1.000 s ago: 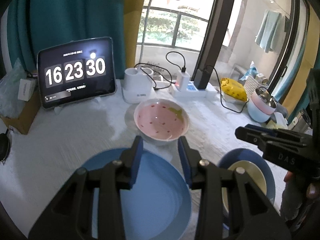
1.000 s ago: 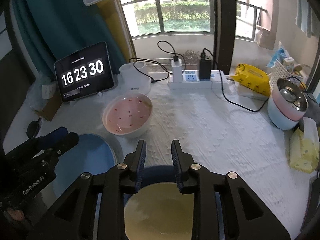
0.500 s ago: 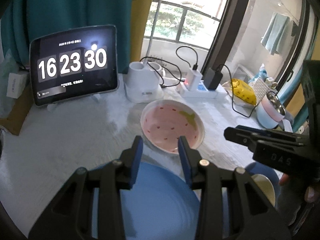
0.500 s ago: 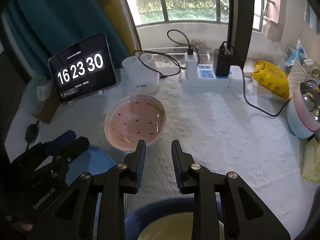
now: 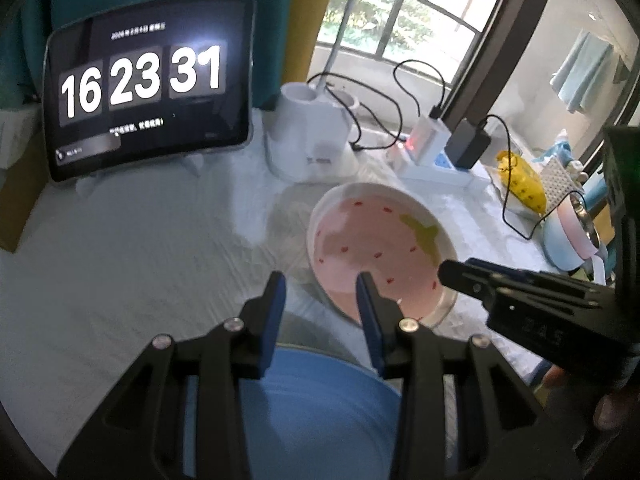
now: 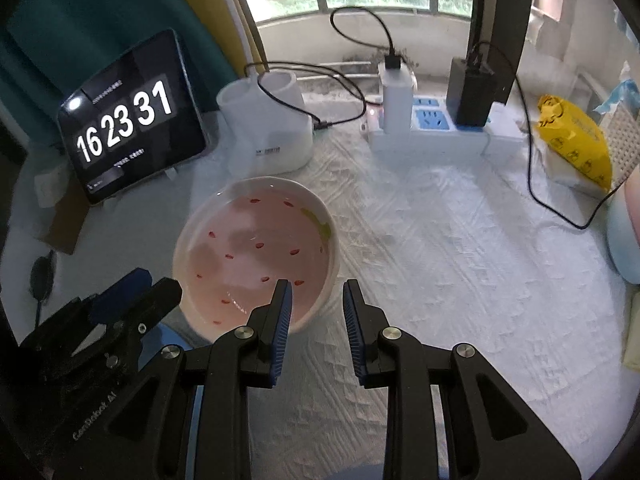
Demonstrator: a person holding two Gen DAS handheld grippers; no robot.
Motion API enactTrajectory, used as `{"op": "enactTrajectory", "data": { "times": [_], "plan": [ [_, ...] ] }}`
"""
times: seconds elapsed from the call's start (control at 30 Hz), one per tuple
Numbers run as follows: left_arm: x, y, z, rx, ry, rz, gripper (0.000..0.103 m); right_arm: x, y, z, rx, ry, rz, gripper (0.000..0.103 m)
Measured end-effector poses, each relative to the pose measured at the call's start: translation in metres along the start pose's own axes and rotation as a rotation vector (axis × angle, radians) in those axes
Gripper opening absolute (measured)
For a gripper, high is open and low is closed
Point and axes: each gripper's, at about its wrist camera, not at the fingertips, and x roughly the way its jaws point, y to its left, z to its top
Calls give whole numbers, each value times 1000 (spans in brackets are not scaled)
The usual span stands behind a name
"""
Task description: Organize plates and bowls
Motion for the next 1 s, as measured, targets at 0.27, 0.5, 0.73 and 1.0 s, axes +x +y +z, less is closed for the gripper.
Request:
{"op": "enactTrajectory", "data": {
  "times": [0.27, 0.5, 0.73, 1.0],
  "plan": [
    [19, 1, -2, -17, 58, -1, 38, 24, -7, 7, 43, 60, 11, 28],
    [33, -3, 2, -21, 104, -3, 38, 37, -12, 13, 71, 126, 67, 28],
    [42, -6, 3, -27, 119, -35, 37, 42, -10, 15, 56, 143, 99, 25],
    [37, -13, 0, 14, 79, -16, 29, 39, -5, 9, 22, 98, 55, 16]
  ]
}}
